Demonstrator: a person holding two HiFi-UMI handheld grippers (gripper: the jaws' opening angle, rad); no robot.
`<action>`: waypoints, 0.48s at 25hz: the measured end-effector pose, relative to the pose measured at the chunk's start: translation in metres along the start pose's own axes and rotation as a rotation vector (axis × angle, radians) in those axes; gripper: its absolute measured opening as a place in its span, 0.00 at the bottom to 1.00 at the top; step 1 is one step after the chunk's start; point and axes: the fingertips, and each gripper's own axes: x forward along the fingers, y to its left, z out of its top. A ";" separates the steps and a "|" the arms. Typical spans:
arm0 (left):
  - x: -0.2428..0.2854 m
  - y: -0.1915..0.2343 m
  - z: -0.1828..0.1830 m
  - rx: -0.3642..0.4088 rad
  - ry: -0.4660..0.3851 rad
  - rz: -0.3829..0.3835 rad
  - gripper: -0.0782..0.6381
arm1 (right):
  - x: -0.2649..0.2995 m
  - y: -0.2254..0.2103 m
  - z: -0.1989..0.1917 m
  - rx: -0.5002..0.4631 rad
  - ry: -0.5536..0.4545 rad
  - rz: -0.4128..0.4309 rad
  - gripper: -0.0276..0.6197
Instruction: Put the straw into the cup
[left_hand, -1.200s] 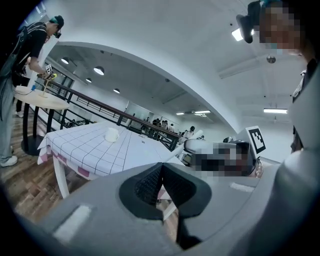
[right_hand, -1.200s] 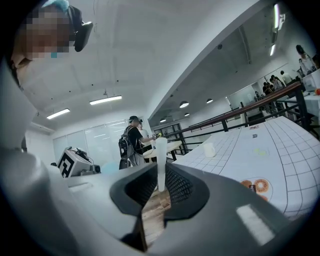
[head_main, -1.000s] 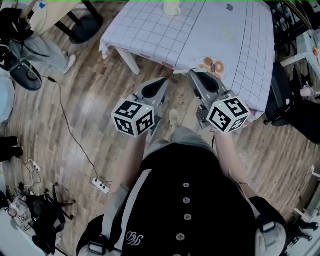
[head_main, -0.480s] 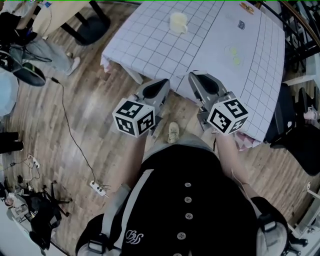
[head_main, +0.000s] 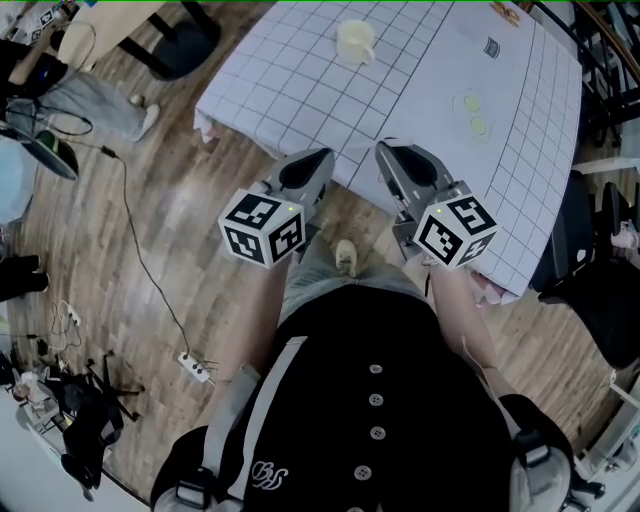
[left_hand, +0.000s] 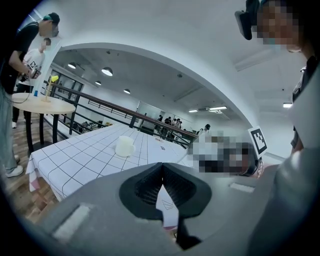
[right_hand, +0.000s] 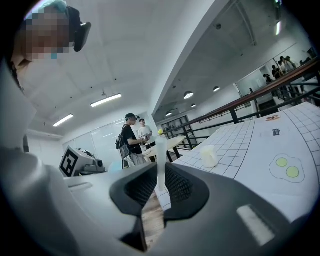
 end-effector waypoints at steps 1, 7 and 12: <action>0.002 0.001 -0.001 -0.003 0.007 0.001 0.11 | 0.000 -0.002 0.000 0.005 -0.001 -0.001 0.10; 0.012 0.010 0.002 -0.012 0.026 0.006 0.11 | 0.002 -0.016 0.004 0.030 -0.009 -0.017 0.10; 0.025 0.027 0.010 -0.009 0.036 -0.007 0.11 | 0.015 -0.030 0.010 0.050 -0.028 -0.046 0.10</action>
